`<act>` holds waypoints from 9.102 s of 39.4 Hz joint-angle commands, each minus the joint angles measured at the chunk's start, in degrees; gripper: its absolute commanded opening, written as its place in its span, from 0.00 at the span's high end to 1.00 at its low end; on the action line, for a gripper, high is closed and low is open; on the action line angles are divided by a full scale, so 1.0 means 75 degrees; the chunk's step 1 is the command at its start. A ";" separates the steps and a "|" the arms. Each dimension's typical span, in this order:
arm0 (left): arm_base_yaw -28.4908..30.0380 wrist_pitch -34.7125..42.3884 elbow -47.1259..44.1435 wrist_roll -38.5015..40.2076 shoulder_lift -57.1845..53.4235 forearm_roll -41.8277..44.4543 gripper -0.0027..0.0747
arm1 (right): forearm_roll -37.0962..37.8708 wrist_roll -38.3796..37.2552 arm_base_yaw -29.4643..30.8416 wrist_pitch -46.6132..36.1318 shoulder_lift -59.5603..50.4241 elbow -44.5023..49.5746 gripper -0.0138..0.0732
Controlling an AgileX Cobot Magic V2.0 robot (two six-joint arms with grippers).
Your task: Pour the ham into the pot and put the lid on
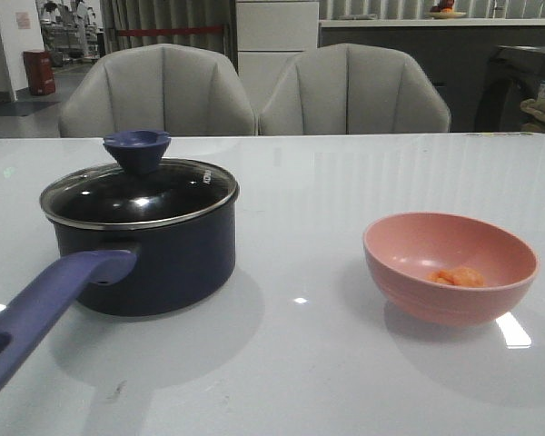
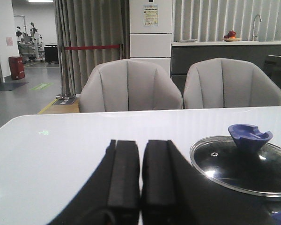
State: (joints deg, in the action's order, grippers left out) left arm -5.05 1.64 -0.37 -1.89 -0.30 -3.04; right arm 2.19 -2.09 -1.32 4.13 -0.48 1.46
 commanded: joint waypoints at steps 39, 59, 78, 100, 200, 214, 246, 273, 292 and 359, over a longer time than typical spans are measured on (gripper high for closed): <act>0.0011 0.1719 -0.0207 -0.0220 -0.0152 0.0760 0.82 | 0.0077 -0.0004 0.0031 -0.0631 -0.0148 0.0083 0.68; 0.0011 -0.2511 0.3268 -0.0220 0.2276 -0.0229 0.82 | 0.0070 -0.0004 0.0031 -0.0631 -0.0148 0.0083 0.68; 0.0011 -0.2352 0.3322 -0.0220 0.3495 -0.0303 0.79 | 0.0070 -0.0004 0.0031 -0.0631 -0.0148 0.0083 0.68; 0.0011 -0.1927 0.3349 -0.0220 0.3737 -0.0405 0.13 | 0.0070 -0.0004 0.0031 -0.0631 -0.0148 0.0083 0.68; -0.2510 -0.9547 1.3820 0.3244 1.4936 -0.0323 0.14 | 0.0070 -0.0004 0.0031 -0.0631 -0.0155 0.0083 0.68; -0.2510 -0.9654 1.3825 0.3244 1.5005 -0.0427 0.47 | 0.0070 -0.0004 0.0031 -0.0631 -0.0155 0.0083 0.68; -0.2510 -0.9845 1.4323 0.2986 1.5005 -0.0141 0.68 | 0.0070 -0.0004 0.0031 -0.0631 -0.0155 0.0083 0.68; -0.2473 -1.0048 1.4620 0.2126 1.4878 -0.0659 0.68 | 0.0070 -0.0004 0.0016 -0.0631 -0.0157 0.0083 0.68; -0.1056 -0.9802 1.3663 0.1110 1.3603 -0.0625 0.68 | 0.0070 -0.0004 0.0016 -0.0631 -0.0157 0.0083 0.68; 0.1616 -0.7909 1.0161 -0.0431 1.4255 -0.1124 0.27 | 0.0070 -0.0004 0.0030 -0.0631 -0.0157 0.0083 0.68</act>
State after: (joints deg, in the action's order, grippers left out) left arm 7.02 -57.14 74.17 -5.26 109.26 -10.81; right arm 2.19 -2.09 -1.32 4.13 -0.48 1.46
